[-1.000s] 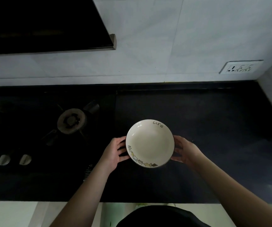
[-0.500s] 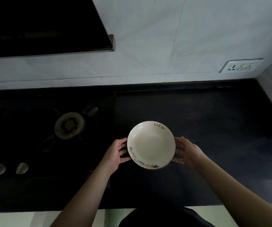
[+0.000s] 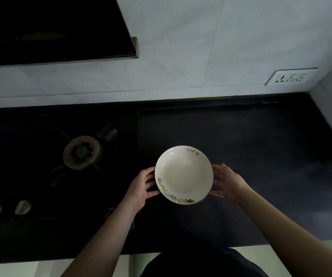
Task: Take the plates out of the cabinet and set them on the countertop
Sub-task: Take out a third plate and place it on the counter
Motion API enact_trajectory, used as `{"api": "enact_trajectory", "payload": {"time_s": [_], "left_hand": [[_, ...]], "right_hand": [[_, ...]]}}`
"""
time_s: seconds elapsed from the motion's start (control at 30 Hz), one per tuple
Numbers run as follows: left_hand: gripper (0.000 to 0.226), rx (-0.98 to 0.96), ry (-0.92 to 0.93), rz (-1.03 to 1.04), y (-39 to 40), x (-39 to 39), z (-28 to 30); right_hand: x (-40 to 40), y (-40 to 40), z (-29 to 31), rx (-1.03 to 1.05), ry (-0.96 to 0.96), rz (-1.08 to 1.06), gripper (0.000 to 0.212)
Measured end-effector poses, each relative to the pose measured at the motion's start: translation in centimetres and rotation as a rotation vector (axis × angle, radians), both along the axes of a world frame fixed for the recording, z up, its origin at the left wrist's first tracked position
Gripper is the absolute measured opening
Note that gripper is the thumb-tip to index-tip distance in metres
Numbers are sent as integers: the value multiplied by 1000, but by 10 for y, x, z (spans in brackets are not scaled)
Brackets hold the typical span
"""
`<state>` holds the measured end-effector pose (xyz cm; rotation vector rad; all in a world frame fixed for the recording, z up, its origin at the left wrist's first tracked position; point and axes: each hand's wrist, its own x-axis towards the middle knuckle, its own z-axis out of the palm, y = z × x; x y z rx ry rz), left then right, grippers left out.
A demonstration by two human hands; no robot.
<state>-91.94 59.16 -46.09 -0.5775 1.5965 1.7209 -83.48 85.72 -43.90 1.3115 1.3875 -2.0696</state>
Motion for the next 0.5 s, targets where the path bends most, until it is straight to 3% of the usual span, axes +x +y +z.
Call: {"api": "enact_trajectory", "payload": {"time_s": [0.27, 0.5], "left_hand": [[24, -36, 51, -13, 1, -2, 3], [34, -42, 51, -1, -9, -3, -1]], "right_hand": [[-4, -7, 2, 121, -20, -22, 40], [-2, -12, 2, 74, -19, -59, 34]]}}
